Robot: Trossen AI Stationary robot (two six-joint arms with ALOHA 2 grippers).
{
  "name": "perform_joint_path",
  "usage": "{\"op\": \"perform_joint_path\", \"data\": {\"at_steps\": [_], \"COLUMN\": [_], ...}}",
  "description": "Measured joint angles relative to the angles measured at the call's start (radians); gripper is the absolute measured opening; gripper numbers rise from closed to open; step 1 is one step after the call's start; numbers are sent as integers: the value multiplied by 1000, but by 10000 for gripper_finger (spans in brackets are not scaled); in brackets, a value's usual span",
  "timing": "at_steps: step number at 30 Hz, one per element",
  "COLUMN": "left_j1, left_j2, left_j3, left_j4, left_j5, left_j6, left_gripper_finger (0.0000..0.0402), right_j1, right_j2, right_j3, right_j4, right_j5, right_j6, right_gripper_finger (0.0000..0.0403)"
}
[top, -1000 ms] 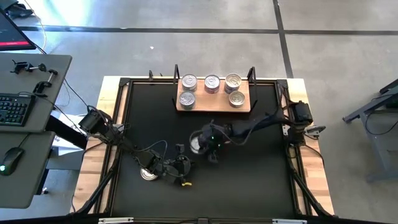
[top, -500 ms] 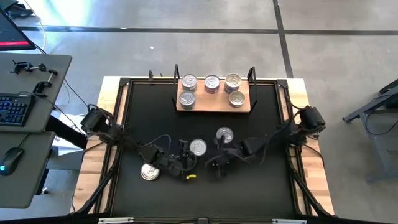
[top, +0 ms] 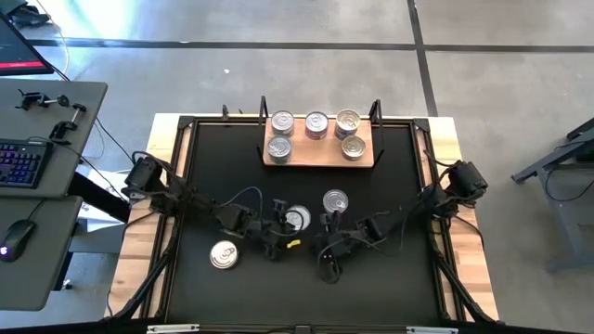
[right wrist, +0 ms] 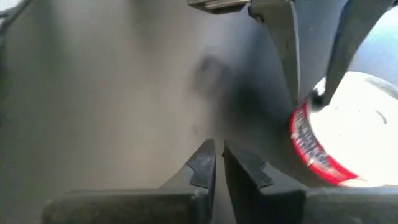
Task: Stack canned seafood by type on shelf
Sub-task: Put the red tuna can on the shelf
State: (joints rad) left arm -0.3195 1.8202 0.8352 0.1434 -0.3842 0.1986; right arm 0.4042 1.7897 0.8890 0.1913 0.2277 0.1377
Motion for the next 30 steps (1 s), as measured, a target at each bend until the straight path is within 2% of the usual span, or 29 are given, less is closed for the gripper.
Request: {"op": "perform_joint_path", "data": {"at_steps": [5,10,13,16,21,30], "left_j1": [-1,-2,-2,-2,-2,-2], "left_j2": [0,-1,-16,-24,-38,-38], "left_j3": [0,-2,-3,-3,-2,-2], "left_j4": [53,105,130,150,192,261], "left_j5": [38,71,71,70,91,118], "left_j6": [10,-42,-92,-144,-200,-239], "left_gripper_finger": [8,4,2,1,1,0], "right_j1": [-20,-15,3,17,28,28], "right_j2": [-33,-47,-35,-8,43,141], "right_j3": [0,0,0,0,0,0], "right_j4": [0,1,-7,1,23,137], "right_j5": [-38,-18,86,220,378,417], "right_j6": [-131,-466,-635,-698,-694,-695], "right_gripper_finger": [94,185,220,232,233,233]}}
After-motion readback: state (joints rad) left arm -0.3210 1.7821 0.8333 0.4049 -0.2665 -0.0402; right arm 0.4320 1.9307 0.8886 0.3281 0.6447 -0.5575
